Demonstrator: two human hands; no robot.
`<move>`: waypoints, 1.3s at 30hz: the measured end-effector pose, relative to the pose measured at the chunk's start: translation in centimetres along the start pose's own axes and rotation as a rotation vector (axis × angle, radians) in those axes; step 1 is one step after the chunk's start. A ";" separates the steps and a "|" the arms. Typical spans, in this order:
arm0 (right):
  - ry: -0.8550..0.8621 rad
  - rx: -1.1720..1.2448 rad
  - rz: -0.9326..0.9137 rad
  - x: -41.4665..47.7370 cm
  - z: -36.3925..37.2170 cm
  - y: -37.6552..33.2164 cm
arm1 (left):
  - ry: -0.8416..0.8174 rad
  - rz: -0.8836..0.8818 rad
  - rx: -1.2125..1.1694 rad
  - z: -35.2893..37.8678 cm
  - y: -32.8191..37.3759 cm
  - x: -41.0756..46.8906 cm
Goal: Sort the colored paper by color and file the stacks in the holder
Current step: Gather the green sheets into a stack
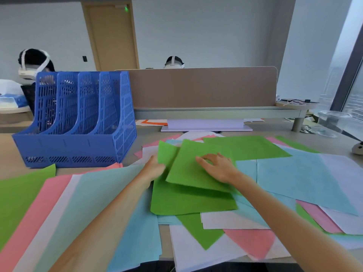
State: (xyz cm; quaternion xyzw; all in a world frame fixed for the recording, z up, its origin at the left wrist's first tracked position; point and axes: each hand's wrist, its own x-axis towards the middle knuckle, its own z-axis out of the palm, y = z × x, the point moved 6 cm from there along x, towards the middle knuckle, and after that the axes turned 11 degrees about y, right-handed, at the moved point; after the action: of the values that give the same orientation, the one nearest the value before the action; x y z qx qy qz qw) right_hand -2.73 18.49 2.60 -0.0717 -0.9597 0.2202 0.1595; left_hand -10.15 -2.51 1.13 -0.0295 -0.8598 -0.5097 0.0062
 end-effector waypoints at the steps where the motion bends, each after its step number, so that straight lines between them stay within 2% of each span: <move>1: -0.046 -0.103 0.032 0.1 0.7 0.9 | -0.011 -0.004 -0.006 0.0 0.0 -0.1; 3: -0.147 -0.232 -0.006 -0.1 2.0 1.5 | -0.026 -0.012 -0.016 -0.1 0.1 -0.2; 5: -0.157 -0.214 -0.077 -0.3 2.5 1.0 | -0.025 -0.026 -0.030 -0.2 0.3 0.0; 7: -0.066 -0.028 -0.046 0.3 1.7 0.8 | 0.007 -0.070 -0.018 -0.5 0.5 0.2; 9: 0.130 0.043 0.035 2.0 0.2 2.2 | 0.009 -0.099 -0.027 -0.4 0.4 0.3; 10: 0.196 -0.020 0.079 2.7 -0.3 3.3 | 0.013 -0.096 -0.023 -0.4 0.3 0.4; 11: 0.187 -0.099 0.129 3.4 -0.2 4.4 | 0.017 -0.085 -0.011 -0.4 0.2 0.5; 13: 0.054 -0.205 0.187 4.1 0.7 6.2 | 0.001 -0.079 0.021 -0.4 -0.1 0.8; 15: -0.001 -0.242 0.190 4.3 1.0 6.8 | 0.012 -0.056 0.066 -0.9 -0.1 0.9; 25: 0.285 -0.384 0.141 4.9 -1.9 7.8 | 0.075 -0.041 0.208 -3.4 -0.8 0.9; 28: 0.415 -0.263 0.198 4.5 -3.1 7.7 | 0.073 -0.061 0.210 -3.7 -0.8 0.3; 30: 0.510 -0.077 0.240 4.1 -3.8 6.6 | 0.055 -0.073 0.213 -3.5 -1.1 0.1; 32: 0.574 0.146 0.192 3.5 -4.3 4.5 | 0.032 -0.095 0.210 -2.9 -1.3 0.2; 34: 0.475 0.372 0.054 3.1 -4.0 2.1 | 0.025 -0.099 0.215 -2.6 -1.0 -0.1; 36: 0.154 0.504 -0.054 2.2 -2.6 0.1 | 0.023 -0.101 0.189 -2.7 -0.7 -0.3; 38: -0.097 0.549 -0.058 0.9 -1.5 -0.5 | 0.009 -0.105 0.155 -2.8 -0.9 -0.1; 39: -0.105 0.538 -0.041 0.7 -1.4 -0.1 | 0.009 -0.109 0.140 -2.8 -1.6 0.6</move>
State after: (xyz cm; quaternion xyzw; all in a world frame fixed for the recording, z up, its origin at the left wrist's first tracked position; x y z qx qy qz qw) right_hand -2.89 19.07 4.02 0.0040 -0.8748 0.4675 0.1272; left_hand -10.89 -5.71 1.12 0.0203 -0.8936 -0.4481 -0.0156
